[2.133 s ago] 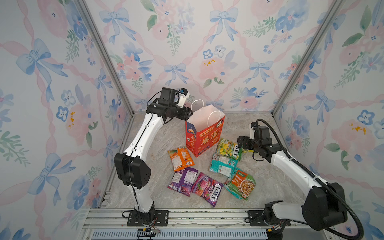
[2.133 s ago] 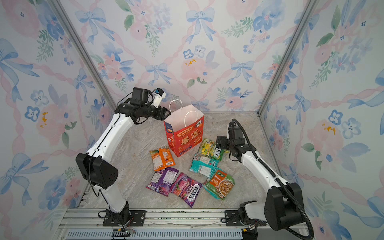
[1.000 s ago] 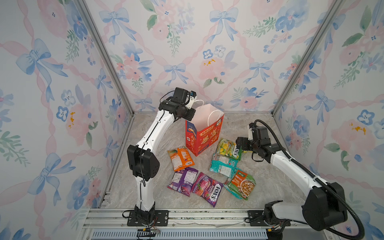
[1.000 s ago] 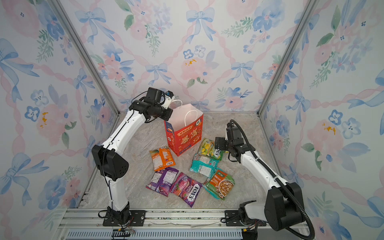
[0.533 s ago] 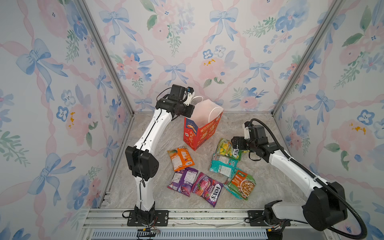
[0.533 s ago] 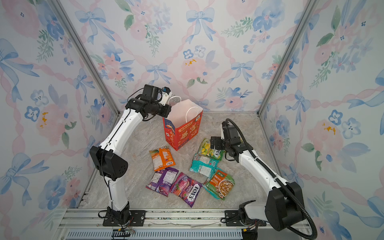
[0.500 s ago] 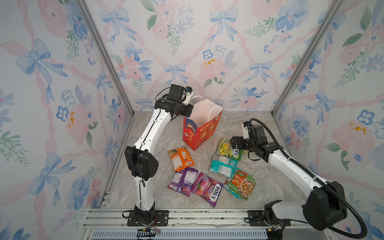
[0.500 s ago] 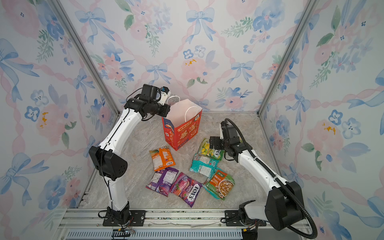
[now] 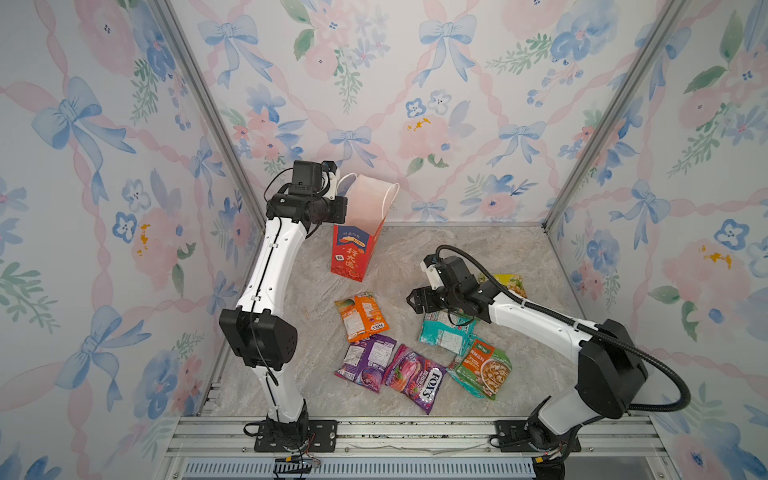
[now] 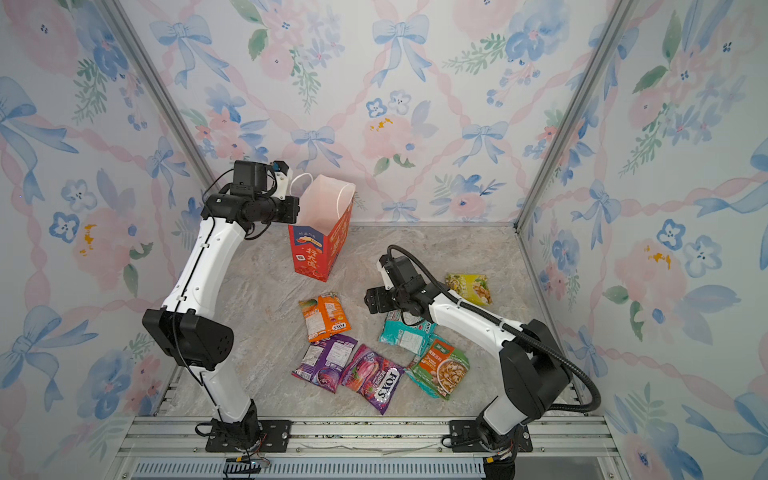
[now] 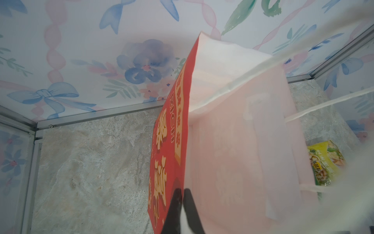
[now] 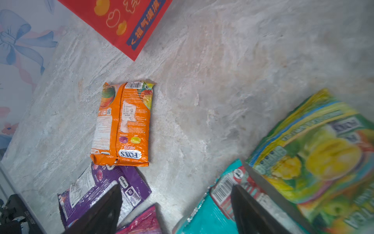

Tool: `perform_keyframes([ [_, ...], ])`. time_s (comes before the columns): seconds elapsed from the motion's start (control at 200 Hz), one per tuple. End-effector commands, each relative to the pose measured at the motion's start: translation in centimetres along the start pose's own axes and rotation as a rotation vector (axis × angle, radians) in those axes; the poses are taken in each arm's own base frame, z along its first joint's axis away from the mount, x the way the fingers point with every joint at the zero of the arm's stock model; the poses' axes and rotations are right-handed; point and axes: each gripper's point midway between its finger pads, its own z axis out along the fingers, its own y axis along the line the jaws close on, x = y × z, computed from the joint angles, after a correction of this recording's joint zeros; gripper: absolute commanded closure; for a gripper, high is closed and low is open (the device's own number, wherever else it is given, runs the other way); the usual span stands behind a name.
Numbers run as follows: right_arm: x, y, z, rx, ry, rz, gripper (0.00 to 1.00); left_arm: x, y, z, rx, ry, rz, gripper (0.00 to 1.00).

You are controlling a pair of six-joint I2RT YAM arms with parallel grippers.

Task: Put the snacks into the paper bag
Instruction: 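Hold the bag with the left gripper while the right gripper reaches the orange bag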

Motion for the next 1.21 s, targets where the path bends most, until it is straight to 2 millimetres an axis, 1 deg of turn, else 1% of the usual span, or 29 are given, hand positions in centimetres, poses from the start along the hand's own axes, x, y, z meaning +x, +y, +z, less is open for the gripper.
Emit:
perform_keyframes([
  [0.0, 0.0, 3.1, 2.2, -0.081, 0.031, 0.026, 0.17, 0.2, 2.0, -1.5, -0.064, -0.014, -0.019, 1.00],
  [0.08, 0.2, 4.2, 3.8, -0.113, 0.046, 0.045, 0.19, 0.8, 3.0, -2.0, -0.087, -0.008, -0.030, 1.00],
  [0.22, 0.4, 5.5, 6.3, -0.159, 0.082, 0.068, 0.24, 1.6, 4.4, -2.4, -0.108, -0.002, -0.061, 1.00],
  [0.295, 0.8, 5.8, 7.7, -0.153, 0.106, 0.061, 0.24, 1.9, 4.8, -2.6, -0.116, -0.005, -0.068, 1.00],
  [0.495, 1.8, 6.5, 10.5, -0.168, 0.165, 0.071, 0.27, 2.3, 5.6, -3.4, -0.141, -0.015, -0.077, 1.00],
  [0.62, 2.4, 7.3, 11.6, -0.170, 0.189, 0.060, 0.30, 2.4, 6.3, -3.9, -0.168, -0.022, -0.082, 1.00],
  [0.87, 3.7, 7.7, 13.5, -0.146, 0.231, 0.064, 0.36, 2.9, 6.7, -4.5, -0.178, -0.029, -0.090, 1.00],
  [1.095, 4.5, 7.8, 14.6, -0.142, 0.239, 0.101, 0.47, 3.2, 7.3, -4.8, -0.190, -0.037, -0.104, 1.00],
  [1.2, 4.6, 7.6, 14.8, -0.135, 0.236, 0.118, 0.57, 3.2, 7.2, -4.9, -0.184, -0.043, -0.106, 1.00],
])
